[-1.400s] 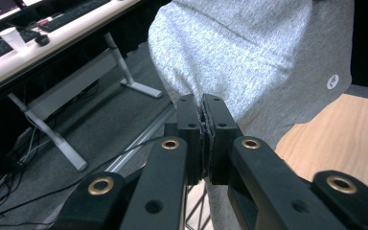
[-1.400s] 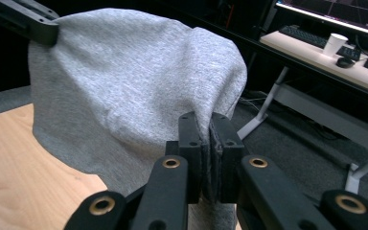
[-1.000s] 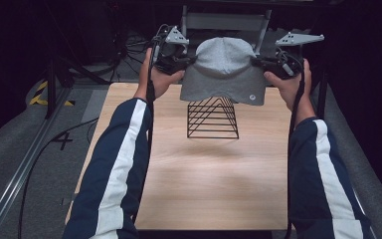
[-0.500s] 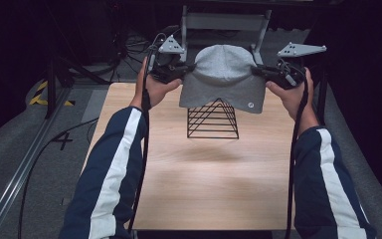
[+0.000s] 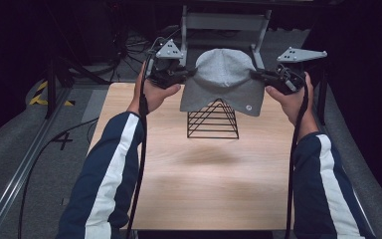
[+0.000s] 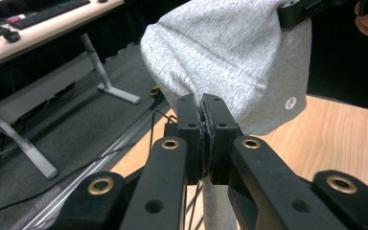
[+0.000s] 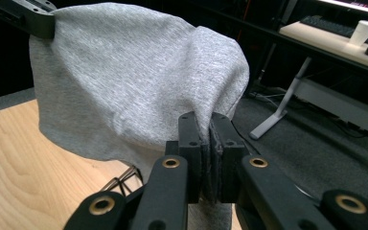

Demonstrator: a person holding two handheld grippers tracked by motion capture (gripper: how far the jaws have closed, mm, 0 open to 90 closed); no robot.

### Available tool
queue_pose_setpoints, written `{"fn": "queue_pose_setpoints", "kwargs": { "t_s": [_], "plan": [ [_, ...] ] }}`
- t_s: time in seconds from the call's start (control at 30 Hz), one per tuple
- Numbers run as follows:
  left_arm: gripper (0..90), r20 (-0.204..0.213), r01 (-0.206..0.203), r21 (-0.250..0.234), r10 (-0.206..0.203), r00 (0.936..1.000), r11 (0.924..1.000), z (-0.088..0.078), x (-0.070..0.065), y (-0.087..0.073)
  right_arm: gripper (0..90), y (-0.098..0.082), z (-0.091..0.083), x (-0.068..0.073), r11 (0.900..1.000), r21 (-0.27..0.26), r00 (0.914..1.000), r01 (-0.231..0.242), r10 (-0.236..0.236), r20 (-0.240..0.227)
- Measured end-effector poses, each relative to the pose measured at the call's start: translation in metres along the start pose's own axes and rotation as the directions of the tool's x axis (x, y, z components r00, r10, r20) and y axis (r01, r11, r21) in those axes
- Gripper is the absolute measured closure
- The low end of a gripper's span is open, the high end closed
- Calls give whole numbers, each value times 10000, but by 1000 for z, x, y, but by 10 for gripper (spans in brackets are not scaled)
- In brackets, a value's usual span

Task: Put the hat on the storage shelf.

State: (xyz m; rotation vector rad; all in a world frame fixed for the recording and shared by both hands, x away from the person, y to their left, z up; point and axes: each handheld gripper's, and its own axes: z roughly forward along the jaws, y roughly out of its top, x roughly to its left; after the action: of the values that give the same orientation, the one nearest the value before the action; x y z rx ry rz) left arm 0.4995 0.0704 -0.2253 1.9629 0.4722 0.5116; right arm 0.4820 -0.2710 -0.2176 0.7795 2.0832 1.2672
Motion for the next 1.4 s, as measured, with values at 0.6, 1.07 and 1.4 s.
{"fn": "queue_pose_setpoints", "kwargs": {
  "t_s": [0.6, 1.07, 1.4],
  "plan": [
    [870, 453, -149, -380, 167, 9988, 9992, -19, -9, 0, 853, -1, -14, 6, 9999, -53, 9999, 143, -143, -54],
    [870, 334, -38, 197, 31, 9994, 9998, 5, -10, -25, 853, -18, 0, 12, 9992, 305, 9995, 267, -261, -190],
    [868, 187, 879, 745, -896, 9958, 9933, 40, 1, -59, 854, -46, 23, 2, 9973, 728, 9997, -63, 80, -228]
  ]
}}
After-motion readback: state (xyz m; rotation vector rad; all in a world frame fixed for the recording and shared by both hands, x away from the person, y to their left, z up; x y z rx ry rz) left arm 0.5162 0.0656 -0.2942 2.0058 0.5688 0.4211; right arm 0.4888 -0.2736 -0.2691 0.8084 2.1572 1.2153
